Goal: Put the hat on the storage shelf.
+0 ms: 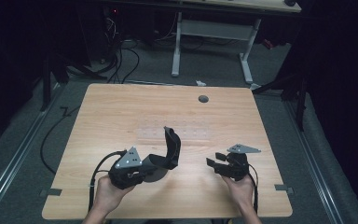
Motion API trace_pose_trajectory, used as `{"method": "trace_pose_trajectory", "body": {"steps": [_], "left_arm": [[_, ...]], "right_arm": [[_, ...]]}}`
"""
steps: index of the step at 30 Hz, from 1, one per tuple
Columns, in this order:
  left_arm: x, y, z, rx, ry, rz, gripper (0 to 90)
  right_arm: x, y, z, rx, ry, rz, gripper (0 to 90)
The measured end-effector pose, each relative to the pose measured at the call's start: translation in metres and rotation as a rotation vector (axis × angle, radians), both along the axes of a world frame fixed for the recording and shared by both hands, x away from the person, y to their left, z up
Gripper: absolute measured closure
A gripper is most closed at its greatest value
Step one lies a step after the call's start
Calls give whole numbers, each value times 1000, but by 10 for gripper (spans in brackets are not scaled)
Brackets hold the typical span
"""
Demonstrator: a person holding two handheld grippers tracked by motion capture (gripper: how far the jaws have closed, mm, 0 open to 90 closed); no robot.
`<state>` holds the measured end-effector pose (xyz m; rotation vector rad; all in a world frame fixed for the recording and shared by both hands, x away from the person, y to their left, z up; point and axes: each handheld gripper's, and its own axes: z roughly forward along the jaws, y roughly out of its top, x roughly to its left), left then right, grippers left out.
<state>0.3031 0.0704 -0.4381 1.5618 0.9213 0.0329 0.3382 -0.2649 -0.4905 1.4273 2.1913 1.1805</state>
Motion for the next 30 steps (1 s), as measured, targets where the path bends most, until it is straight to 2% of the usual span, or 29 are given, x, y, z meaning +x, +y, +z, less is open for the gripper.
{"method": "trace_pose_trajectory", "body": {"steps": [6,12,15,17,19,22,30], "left_arm": [[4,8,5,-13,-4,40,860],[8,17,9,-40,3,70,860],[10,20,10,-43,-5,88,860],[10,21,11,-39,-29,103,859],[10,22,11,-41,-38,106,859],[13,24,12,-45,-39,123,859],[25,31,17,-75,-40,155,858]], "right_arm": [[6,-7,-19,-109,-4,-72,427],[12,-10,-30,-187,-7,-130,400],[13,-8,-34,-232,-17,-138,388],[13,-6,-37,-255,-27,-132,379],[11,-4,-40,-250,-55,-126,379],[11,-6,-40,-218,-37,-131,377],[11,-5,-40,-220,-38,-127,367]]}}
